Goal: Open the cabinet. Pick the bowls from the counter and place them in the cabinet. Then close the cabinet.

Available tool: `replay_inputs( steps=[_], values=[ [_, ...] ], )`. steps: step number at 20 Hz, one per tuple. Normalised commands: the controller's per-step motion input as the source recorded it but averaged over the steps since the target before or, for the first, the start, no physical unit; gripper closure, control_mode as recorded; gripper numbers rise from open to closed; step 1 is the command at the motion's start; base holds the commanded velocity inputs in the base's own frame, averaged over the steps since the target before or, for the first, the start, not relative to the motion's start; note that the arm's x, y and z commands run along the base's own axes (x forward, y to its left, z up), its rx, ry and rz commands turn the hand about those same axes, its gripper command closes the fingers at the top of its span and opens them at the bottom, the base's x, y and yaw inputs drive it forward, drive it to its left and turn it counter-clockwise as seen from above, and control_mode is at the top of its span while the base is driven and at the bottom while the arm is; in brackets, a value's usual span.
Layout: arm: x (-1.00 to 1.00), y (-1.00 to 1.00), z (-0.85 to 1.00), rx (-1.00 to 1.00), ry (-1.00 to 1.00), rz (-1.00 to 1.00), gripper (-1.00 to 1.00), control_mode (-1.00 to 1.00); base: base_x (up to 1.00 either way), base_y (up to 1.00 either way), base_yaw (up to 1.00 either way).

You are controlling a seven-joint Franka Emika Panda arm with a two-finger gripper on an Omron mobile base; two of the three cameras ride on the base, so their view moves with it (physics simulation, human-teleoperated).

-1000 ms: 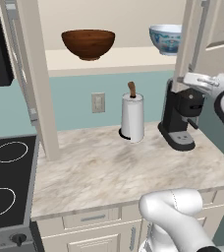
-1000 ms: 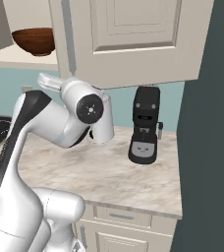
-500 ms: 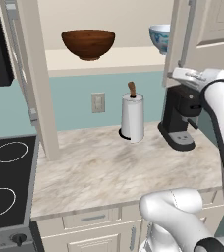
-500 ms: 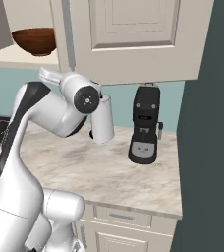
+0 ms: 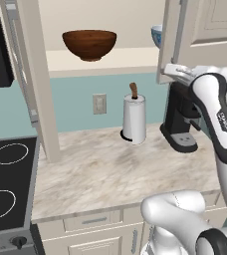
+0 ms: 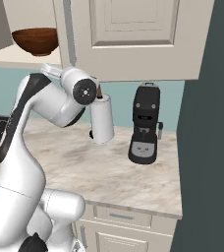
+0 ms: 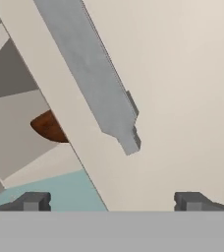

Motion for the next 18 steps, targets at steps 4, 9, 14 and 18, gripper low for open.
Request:
replay_inputs(
  steps=[4,9,14,18],
  values=[
    [0.38,0.3,0.07,0.0,0.0,0.0,-1.0,-1.0,0.0,0.0,0.0],
    [0.34,0.32,0.06,0.0,0.0,0.0,-1.0,-1.0,0.0,0.0,0.0],
    [0.34,0.3,0.05,0.0,0.0,0.0,-1.0,-1.0,0.0,0.0,0.0],
    [0.35,0.26,0.03,0.0,0.0,0.0,-1.0,-1.0,0.0,0.0,0.0]
  ],
)
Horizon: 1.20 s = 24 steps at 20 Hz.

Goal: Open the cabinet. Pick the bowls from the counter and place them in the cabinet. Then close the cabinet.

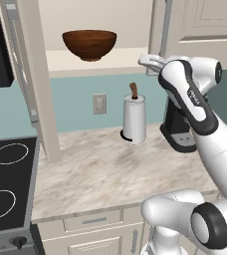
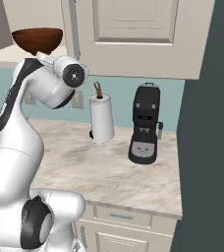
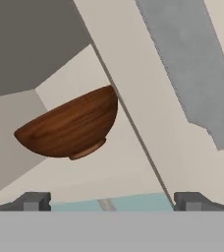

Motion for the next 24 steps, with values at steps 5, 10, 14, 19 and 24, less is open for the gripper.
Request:
replay_inputs(
  steps=[5,10,14,19,24],
  values=[
    [0.31,0.21,0.04,0.0,0.0,0.0,-1.0,-1.0,0.0,0.0,0.0],
    [0.29,0.15,0.08,0.0,0.0,0.0,-1.0,-1.0,0.0,0.0,0.0],
    [0.25,0.04,0.1,0.0,0.0,0.0,-1.0,-1.0,0.0,0.0,0.0],
    [0.16,0.02,0.07,0.0,0.0,0.0,-1.0,-1.0,0.0,0.0,0.0],
    [0.01,0.09,0.13,0.0,0.0,0.0,-1.0,-1.0,0.0,0.0,0.0]
  ],
)
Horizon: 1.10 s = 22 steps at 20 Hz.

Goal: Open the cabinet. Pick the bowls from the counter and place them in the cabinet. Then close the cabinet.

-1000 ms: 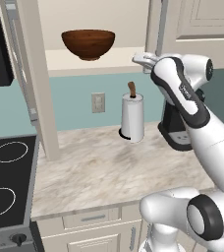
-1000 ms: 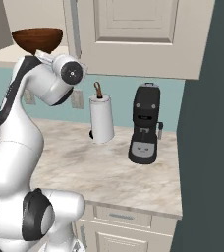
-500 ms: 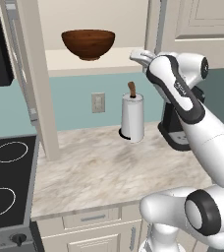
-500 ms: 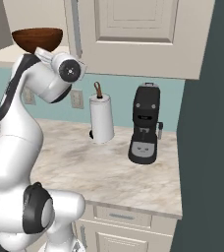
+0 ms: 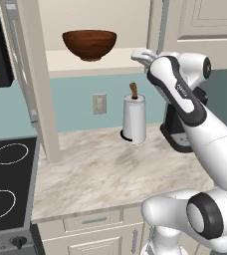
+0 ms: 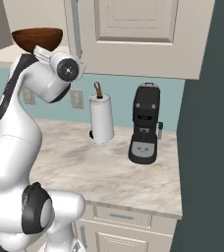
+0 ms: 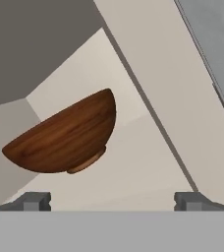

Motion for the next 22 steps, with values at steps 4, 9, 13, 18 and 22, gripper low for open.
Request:
replay_inputs(
  steps=[4,9,13,18,22],
  values=[
    [0.0,0.15,0.19,0.0,0.0,0.0,-1.0,-1.0,0.0,0.0,0.0],
    [0.0,0.17,0.26,-0.01,0.0,0.0,-1.0,-1.0,0.0,0.0,0.0],
    [-0.14,0.15,0.31,-0.03,0.0,0.0,-1.0,-1.0,0.0,0.0,0.0],
    [-0.56,0.06,0.32,-0.07,0.0,0.0,-1.0,-1.0,0.0,0.0,0.0],
    [-0.81,0.03,0.3,-0.09,0.0,0.0,-1.0,-1.0,0.0,0.0,0.0]
  ],
)
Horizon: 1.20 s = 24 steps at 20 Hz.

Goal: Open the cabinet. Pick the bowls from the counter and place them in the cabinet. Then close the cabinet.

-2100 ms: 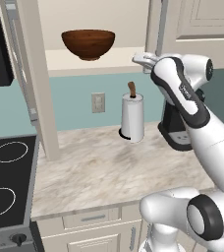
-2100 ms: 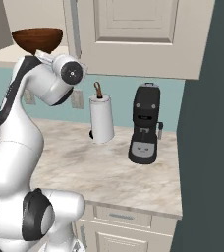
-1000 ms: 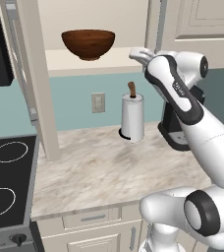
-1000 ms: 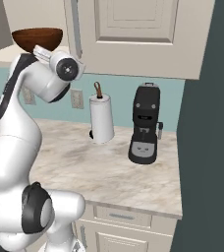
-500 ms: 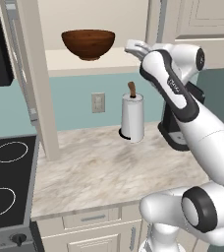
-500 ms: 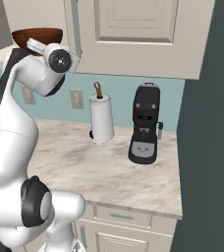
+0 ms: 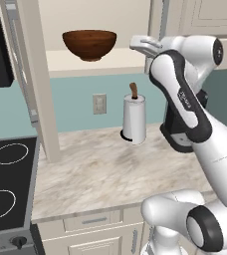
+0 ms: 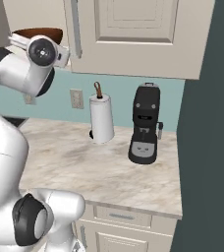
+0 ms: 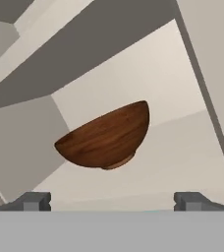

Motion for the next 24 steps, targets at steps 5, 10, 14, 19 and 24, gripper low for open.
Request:
replay_inputs(
  steps=[5,10,14,19,24],
  values=[
    [-0.76,0.09,0.24,-0.1,0.0,0.0,-1.0,-1.0,0.0,0.0,0.0],
    [-0.58,0.16,0.09,-0.08,0.02,0.0,-1.0,-1.0,0.0,0.0,0.0],
    [-0.39,0.27,0.0,-0.09,0.07,0.0,-1.0,-1.0,0.0,0.0,0.0],
    [-0.33,0.33,0.0,-0.1,0.1,0.0,-1.0,-1.0,0.0,0.0,0.0],
    [-0.41,0.21,0.0,-0.05,0.08,-0.03,-1.0,-1.0,0.0,0.0,0.0]
  ],
)
